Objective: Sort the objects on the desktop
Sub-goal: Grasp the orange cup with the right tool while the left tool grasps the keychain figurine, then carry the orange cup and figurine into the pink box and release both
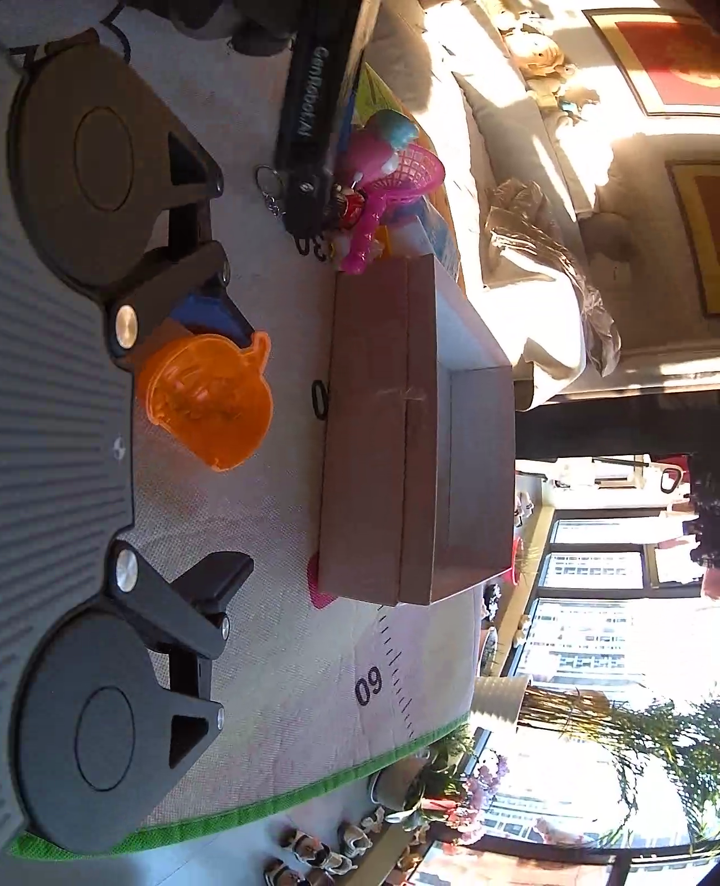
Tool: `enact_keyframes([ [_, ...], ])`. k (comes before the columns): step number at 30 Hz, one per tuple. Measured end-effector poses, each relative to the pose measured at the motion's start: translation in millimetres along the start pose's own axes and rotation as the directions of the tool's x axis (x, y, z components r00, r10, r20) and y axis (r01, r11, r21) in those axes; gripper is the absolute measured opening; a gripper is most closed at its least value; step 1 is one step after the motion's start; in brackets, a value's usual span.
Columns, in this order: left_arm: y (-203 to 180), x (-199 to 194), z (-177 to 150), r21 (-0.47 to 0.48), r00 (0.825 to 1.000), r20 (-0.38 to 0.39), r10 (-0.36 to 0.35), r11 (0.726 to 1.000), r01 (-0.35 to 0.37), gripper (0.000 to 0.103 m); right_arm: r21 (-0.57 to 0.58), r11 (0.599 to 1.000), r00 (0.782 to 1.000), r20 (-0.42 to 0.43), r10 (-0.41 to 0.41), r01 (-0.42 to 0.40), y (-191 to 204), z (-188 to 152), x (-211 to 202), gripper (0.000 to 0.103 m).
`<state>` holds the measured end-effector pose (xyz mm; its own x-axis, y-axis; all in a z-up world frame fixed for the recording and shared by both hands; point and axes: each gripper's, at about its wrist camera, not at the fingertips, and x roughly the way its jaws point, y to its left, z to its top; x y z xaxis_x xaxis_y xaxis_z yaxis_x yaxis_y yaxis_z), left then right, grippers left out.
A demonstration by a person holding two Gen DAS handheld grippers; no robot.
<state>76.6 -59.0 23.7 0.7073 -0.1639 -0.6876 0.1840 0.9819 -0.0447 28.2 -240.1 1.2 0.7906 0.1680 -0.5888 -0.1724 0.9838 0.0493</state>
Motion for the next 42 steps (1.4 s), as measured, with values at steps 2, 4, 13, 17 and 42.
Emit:
enact_keyframes([
  [2, -1, 4, 3, 0.001, 1.000, 0.002, 0.027, 1.000, -0.027, 0.073, -0.001, 1.000, 1.000, -0.002, 0.011, -0.011, 0, 1, 1, 0.082],
  [4, 0, 4, 2, 0.019, 0.998, 0.009, 0.056, 0.998, -0.056, 0.056, 0.006, 1.000, 1.000, -0.005, 0.013, -0.013, -1, 1, 2, 0.086],
  [13, 9, -50, -36, 0.132, 0.993, 0.007, -0.116, 0.985, 0.114, 0.042, 0.014, 1.000, 1.000, -0.017, 0.008, -0.007, -2, 1, 2, 0.089],
  [17, 12, -66, -56, 0.185, 0.993, -0.025, -0.118, 0.975, 0.121, 0.054, -0.013, 1.000, 1.000, -0.008, 0.004, -0.004, 3, 0, 0, 0.094],
  [42, -22, -36, -45, 0.177, 0.985, -0.073, -0.154, 0.970, 0.165, 0.070, -0.057, 0.990, 0.991, -0.053, 0.126, -0.129, 10, 9, -12, 0.092],
])
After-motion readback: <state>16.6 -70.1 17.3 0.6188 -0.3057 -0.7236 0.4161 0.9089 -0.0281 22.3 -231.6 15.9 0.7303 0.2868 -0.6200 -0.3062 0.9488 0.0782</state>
